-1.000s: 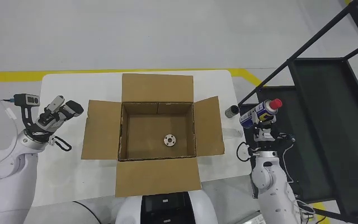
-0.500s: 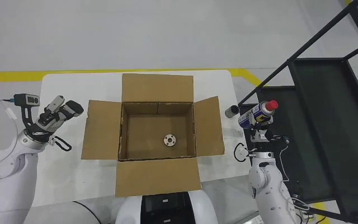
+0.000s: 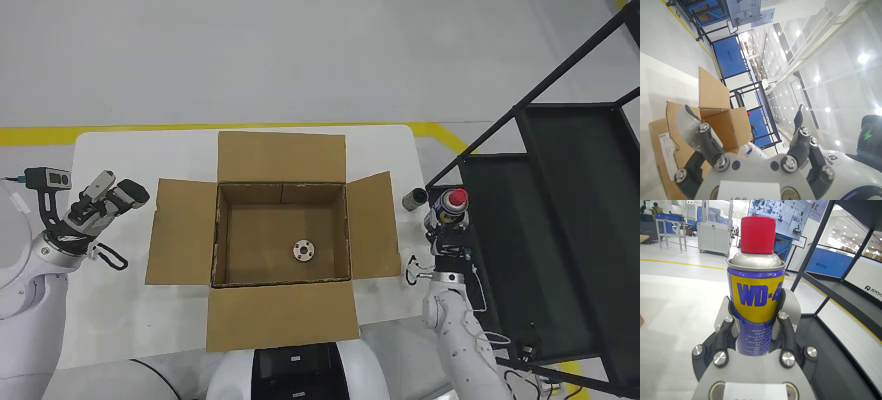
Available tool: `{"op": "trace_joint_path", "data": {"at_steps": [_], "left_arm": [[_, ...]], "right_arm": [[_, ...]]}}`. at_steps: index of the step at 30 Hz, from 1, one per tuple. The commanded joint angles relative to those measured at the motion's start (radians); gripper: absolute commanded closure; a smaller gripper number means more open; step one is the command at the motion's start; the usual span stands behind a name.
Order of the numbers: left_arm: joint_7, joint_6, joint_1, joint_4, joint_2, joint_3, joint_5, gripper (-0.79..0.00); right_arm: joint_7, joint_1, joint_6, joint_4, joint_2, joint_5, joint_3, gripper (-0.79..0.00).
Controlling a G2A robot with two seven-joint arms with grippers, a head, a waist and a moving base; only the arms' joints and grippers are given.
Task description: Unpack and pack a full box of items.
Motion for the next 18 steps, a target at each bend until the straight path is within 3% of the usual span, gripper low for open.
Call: {"op": "trace_joint_path", "data": {"at_steps": [1,9,18], "left_arm": [[0.0,0.0,0.0,0.0,0.0,0.0,0.0,-0.785],[0.0,0.0,0.0,0.0,0.0,0.0,0.0,-0.785],[0.0,0.0,0.0,0.0,0.0,0.0,0.0,-0.785]], "right_arm": [[-0.018,0.031,-0.02,0.067,-0.002,0.023,-0.005,0.0],[-0.029,0.11,-0.184,0.2,0.002,0.101,-0.009,0.0],[-0.073,0.142,-0.204,0.25,0.006,0.112,-0.013,0.0]]}}
